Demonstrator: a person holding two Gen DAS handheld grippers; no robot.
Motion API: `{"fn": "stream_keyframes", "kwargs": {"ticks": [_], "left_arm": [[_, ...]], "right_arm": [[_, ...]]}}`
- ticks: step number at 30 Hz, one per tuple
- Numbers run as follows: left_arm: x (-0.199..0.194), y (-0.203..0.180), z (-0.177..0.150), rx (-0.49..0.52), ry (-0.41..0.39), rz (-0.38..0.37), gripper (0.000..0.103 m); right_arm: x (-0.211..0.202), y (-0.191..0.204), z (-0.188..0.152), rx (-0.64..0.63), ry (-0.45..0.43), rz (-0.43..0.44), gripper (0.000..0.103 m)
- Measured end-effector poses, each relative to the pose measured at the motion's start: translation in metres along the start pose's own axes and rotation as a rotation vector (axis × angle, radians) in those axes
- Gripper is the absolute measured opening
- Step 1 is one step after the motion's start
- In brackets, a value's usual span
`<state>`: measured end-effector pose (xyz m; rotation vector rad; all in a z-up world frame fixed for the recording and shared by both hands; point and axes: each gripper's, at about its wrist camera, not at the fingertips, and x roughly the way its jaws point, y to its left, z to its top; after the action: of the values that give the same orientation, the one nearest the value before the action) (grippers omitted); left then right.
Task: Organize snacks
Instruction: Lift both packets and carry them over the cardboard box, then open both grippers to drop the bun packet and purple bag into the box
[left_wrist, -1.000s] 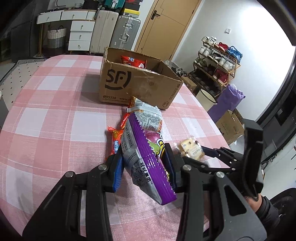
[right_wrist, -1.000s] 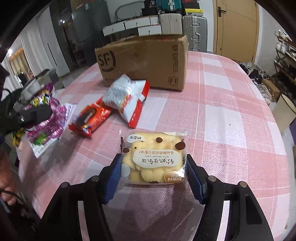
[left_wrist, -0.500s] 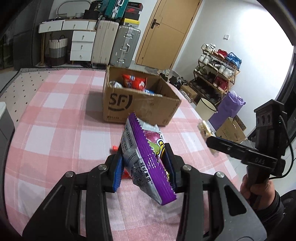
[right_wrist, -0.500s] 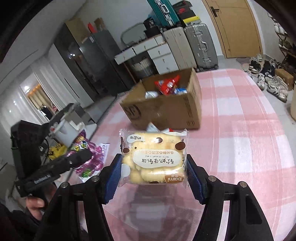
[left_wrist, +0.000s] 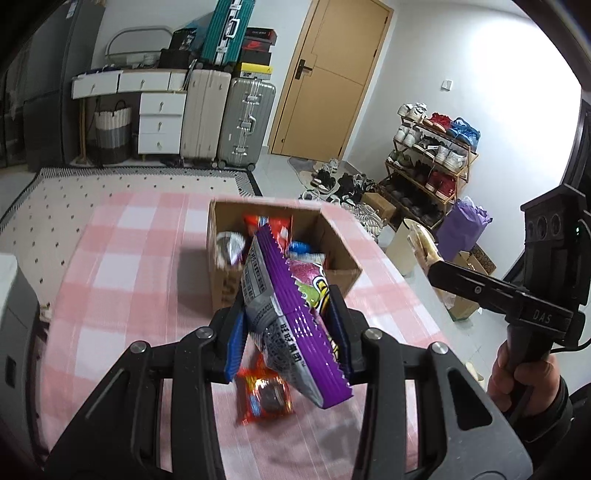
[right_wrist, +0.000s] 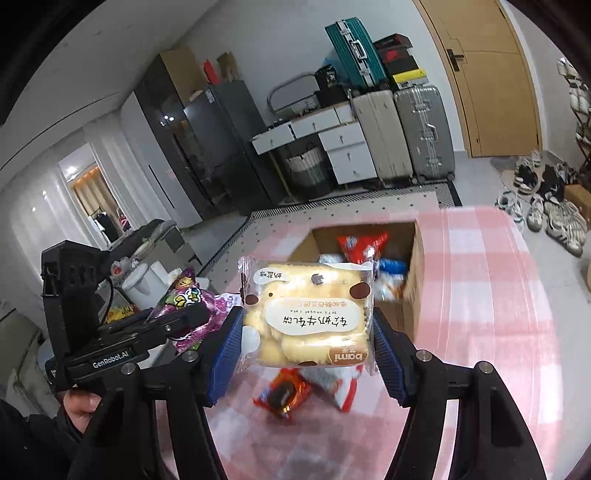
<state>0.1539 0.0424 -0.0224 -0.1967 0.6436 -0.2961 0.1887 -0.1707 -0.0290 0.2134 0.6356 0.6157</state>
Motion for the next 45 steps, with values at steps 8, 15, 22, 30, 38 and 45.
{"fn": "stream_keyframes", "kwargs": {"ticks": [8, 15, 22, 30, 38, 45], "left_arm": [[0.014, 0.007, 0.063, 0.023, -0.036, 0.047, 0.037], [0.061, 0.018, 0.108, 0.02, 0.001, 0.062, 0.037], [0.119, 0.024, 0.126, 0.019, 0.056, 0.064, 0.037], [0.18, 0.032, 0.126, 0.027, 0.126, 0.077, 0.037], [0.224, 0.035, 0.121, 0.028, 0.19, 0.073, 0.038], [0.23, 0.031, 0.118, 0.043, 0.199, 0.082, 0.061]], "right_arm": [[0.012, -0.007, 0.058, -0.021, -0.035, -0.005, 0.067], [0.042, -0.015, 0.107, -0.065, -0.035, -0.016, 0.067], [0.096, -0.027, 0.131, -0.086, 0.017, -0.032, 0.067], [0.162, -0.053, 0.112, -0.082, 0.123, -0.063, 0.067], [0.184, -0.068, 0.096, -0.098, 0.152, -0.094, 0.073], [0.182, -0.064, 0.094, -0.142, 0.149, -0.116, 0.085]]}}
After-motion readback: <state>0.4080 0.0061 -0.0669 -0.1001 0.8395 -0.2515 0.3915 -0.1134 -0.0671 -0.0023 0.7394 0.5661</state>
